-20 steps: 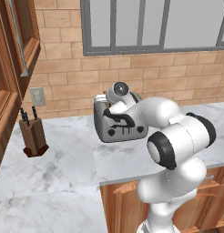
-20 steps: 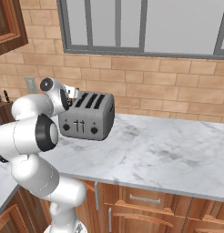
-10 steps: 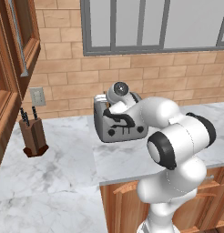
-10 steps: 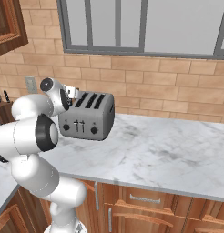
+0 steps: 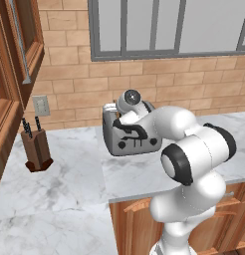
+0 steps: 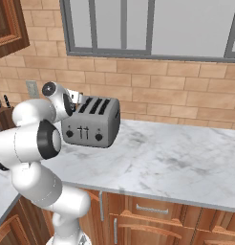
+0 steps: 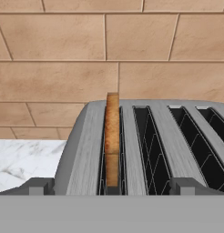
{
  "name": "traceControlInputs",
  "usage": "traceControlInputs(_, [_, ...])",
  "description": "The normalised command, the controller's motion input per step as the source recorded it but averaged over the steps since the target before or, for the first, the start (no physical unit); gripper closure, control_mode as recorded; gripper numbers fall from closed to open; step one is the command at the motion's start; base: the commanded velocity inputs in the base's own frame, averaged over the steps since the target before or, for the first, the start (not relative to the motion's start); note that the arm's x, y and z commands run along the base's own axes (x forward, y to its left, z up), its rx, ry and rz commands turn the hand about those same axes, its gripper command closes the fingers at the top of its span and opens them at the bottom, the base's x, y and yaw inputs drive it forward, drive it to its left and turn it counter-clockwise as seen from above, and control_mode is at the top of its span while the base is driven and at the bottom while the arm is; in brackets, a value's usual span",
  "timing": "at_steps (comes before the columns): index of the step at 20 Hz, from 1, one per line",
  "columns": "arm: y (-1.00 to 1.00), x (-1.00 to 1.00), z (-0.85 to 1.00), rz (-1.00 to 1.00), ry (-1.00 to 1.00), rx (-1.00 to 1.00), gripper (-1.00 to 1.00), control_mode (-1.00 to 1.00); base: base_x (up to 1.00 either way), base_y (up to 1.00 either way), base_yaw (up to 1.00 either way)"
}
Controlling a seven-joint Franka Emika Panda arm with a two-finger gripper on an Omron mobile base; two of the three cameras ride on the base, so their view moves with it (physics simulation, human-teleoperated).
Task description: Start the toaster. Once the lever pops up, take the bread to the plate on the dining counter.
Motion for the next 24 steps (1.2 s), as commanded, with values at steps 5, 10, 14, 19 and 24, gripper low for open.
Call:
traceControlInputs(5, [0.0, 0.27, -0.02, 0.0, 0.0, 0.0, -1.0, -1.0, 0.0, 0.0, 0.0])
traceControlInputs(10, [0.0, 0.27, 0.0, 0.0, 0.0, 0.0, -1.0, -1.0, 0.0, 0.0, 0.0])
traceControlInputs(14, [0.0, 0.03, 0.0, 0.0, 0.0, 0.0, -1.0, -1.0, 0.0, 0.0, 0.0])
traceControlInputs(19, [0.0, 0.0, -0.01, 0.0, 0.02, 0.0, -1.0, -1.0, 0.0, 0.0, 0.0])
traceControlInputs(24, [0.0, 0.0, -0.14, 0.0, 0.04, 0.0, -1.0, -1.0, 0.0, 0.0, 0.0])
